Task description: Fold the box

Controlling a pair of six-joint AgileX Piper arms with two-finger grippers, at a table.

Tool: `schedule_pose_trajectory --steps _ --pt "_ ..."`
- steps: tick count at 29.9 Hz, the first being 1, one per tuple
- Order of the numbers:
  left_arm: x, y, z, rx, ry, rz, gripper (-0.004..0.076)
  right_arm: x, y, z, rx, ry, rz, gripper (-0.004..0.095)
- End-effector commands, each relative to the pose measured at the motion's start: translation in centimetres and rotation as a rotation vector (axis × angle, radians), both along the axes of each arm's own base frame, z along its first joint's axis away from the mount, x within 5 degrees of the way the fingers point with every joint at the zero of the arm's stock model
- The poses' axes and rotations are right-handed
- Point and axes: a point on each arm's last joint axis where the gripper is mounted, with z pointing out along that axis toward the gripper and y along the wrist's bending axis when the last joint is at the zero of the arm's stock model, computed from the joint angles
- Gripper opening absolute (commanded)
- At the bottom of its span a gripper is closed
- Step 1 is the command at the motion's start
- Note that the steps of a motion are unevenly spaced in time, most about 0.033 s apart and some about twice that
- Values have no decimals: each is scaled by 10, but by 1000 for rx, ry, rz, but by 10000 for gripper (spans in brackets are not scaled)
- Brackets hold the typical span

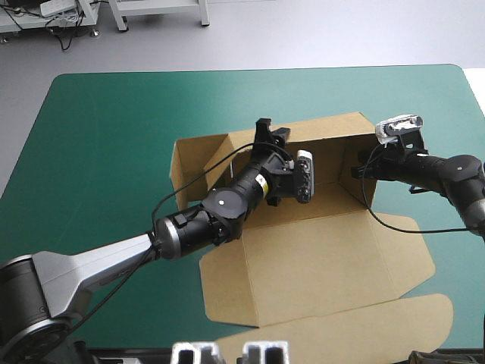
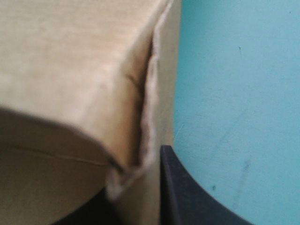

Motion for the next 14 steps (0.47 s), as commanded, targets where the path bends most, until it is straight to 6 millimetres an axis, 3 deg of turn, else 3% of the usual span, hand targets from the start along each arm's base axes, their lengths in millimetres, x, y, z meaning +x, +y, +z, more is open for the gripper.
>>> schedule_pose_trajectory --steps 1,6,10,12,14 --pt "-27 -4 37 -96 -63 -75 428 -7 11 7 66 51 79 0" --pt "-61 -9 57 -150 -83 -160 426 -8 10 6 56 56 80 0" --pt "-78 -1 80 -209 -128 -193 422 -8 10 6 60 58 75 0" --pt "-80 8 92 -258 -141 -162 384 -8 10 6 68 64 67 0" --pt "-76 20 102 -312 -162 -85 286 -8 10 6 80 72 56 0"
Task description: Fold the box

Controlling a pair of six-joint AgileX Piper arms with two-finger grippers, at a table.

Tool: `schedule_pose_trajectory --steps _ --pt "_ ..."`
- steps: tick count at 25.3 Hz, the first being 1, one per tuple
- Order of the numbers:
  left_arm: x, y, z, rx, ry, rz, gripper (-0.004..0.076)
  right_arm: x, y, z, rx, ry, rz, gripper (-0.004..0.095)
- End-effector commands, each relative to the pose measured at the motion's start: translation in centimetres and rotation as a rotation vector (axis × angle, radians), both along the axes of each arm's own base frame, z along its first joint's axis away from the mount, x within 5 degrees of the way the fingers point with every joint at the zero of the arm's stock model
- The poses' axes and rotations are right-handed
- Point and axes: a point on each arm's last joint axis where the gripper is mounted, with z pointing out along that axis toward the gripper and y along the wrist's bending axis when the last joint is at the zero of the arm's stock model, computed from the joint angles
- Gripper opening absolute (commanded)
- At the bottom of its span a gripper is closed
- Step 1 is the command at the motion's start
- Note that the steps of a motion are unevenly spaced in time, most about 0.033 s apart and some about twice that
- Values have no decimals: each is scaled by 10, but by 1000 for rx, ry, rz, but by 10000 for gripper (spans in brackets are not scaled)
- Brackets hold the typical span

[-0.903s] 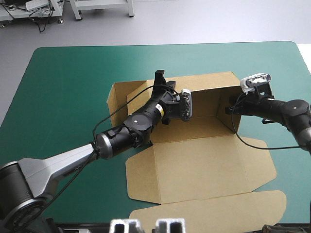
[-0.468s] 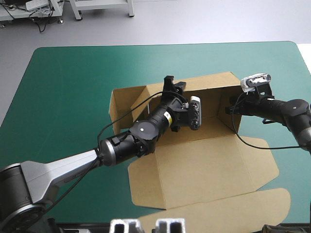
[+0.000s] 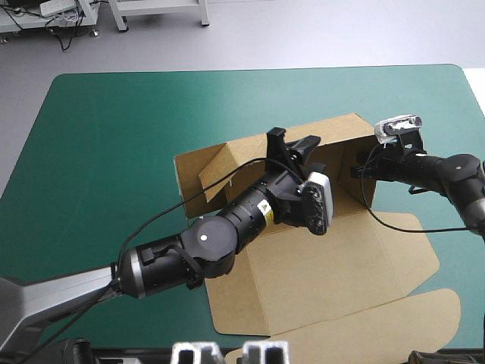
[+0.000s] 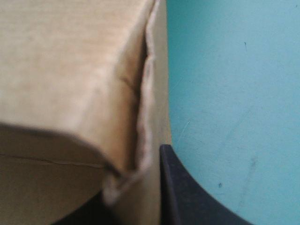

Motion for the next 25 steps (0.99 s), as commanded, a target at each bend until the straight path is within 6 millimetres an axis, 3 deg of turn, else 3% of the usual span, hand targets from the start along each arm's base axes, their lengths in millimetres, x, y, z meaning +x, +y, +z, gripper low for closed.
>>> schedule_pose_trajectory --steps 1,2,3,9,16,20,25 --pt "2 32 43 -156 -74 140 217 -7 9 6 71 50 55 0" --pt "7 40 48 -180 -95 199 137 -7 9 6 76 53 53 0" --pt "19 57 55 -213 -129 303 -13 -6 10 8 89 57 48 0" --pt "76 130 73 -365 -31 615 -2 -3 9 25 106 101 32 0" --pt "122 230 82 -645 230 957 -2 2 23 71 70 156 8 0" --pt "128 287 57 -679 522 1154 -2 13 55 91 -20 233 4 0" --pt "118 305 37 -632 785 1259 -2 50 70 76 -37 339 7 0"
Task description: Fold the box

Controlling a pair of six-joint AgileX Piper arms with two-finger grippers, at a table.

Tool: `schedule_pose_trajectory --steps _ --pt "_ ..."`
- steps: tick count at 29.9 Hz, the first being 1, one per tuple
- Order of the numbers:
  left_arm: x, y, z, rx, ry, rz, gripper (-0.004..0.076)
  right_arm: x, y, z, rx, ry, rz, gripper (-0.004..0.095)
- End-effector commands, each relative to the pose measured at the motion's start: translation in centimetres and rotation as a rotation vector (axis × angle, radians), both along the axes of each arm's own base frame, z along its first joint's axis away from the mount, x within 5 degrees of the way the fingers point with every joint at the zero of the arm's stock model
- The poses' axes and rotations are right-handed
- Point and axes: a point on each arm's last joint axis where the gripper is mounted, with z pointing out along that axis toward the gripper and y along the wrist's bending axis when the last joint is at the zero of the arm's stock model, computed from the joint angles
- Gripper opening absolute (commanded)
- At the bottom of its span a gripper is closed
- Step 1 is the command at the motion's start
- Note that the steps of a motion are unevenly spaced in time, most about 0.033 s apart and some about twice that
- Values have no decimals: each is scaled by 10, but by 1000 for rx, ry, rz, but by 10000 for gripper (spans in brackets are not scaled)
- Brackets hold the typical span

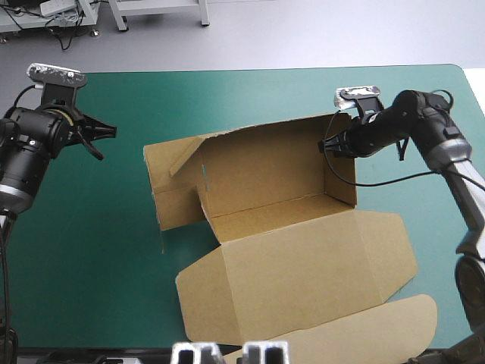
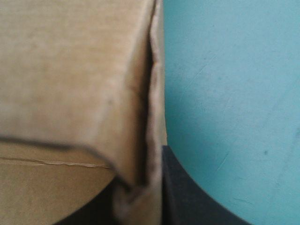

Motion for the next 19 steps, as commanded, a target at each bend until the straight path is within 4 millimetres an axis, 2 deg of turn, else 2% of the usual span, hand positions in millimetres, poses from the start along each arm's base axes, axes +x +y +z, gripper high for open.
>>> schedule_pose_trajectory --steps 1,7,10,14,19 --pt "-16 3 11 -70 51 -21 -2 15 9 10 61 21 -22 2" --pt "-25 -1 0 -112 193 -34 -2 55 16 -20 36 71 0 16" --pt "-27 -1 -4 -124 243 -27 -2 69 17 -35 19 89 -2 57" --pt "-29 -3 -5 -146 267 -30 -2 79 16 -51 -23 117 1 227" --pt "-27 -5 -8 -165 279 -35 -2 81 13 -49 -74 89 30 412"
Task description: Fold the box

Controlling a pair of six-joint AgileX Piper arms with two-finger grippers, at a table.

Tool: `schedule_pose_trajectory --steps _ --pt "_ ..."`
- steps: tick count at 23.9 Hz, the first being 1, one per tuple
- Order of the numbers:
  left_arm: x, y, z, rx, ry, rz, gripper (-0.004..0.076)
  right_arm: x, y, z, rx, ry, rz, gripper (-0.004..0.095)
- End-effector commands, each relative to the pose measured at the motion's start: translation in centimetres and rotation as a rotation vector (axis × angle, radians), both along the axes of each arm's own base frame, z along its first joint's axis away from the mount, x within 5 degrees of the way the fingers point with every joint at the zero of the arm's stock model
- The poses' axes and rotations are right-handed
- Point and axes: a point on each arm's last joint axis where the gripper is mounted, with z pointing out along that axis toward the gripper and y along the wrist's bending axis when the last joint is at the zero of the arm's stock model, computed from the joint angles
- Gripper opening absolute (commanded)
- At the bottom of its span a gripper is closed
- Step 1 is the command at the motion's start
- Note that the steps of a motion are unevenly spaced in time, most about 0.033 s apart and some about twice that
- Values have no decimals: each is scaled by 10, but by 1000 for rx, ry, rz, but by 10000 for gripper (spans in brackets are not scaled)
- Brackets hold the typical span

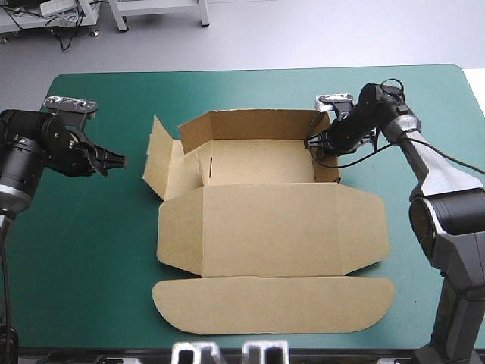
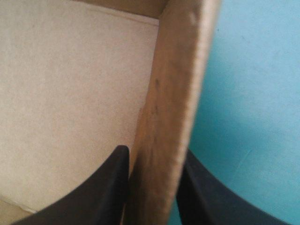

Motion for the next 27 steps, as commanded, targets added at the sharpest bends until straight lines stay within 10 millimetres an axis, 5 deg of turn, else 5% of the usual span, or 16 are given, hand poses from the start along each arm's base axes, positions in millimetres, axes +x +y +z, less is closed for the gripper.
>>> schedule_pose_trajectory --steps 1,3,9,11,16,20,27 --pt "-3 1 14 -10 -70 3 -2 -3 -4 36 -30 -95 34 432" --pt "-1 1 12 -7 -57 2 -2 -3 -4 46 -29 -102 41 438" --pt "16 8 -6 -9 4 25 -2 -14 -10 137 -3 -265 -72 436" --pt "19 37 -10 -55 18 112 -2 -39 -14 170 43 -323 -125 414" --pt "14 71 -9 -269 -12 212 -2 -79 -17 195 110 -339 -147 414" --pt "11 86 -4 -434 -71 223 -5 -103 -22 174 82 -252 -153 413" --pt "10 85 -4 -432 -62 184 -5 -68 -16 120 66 -176 -169 413"
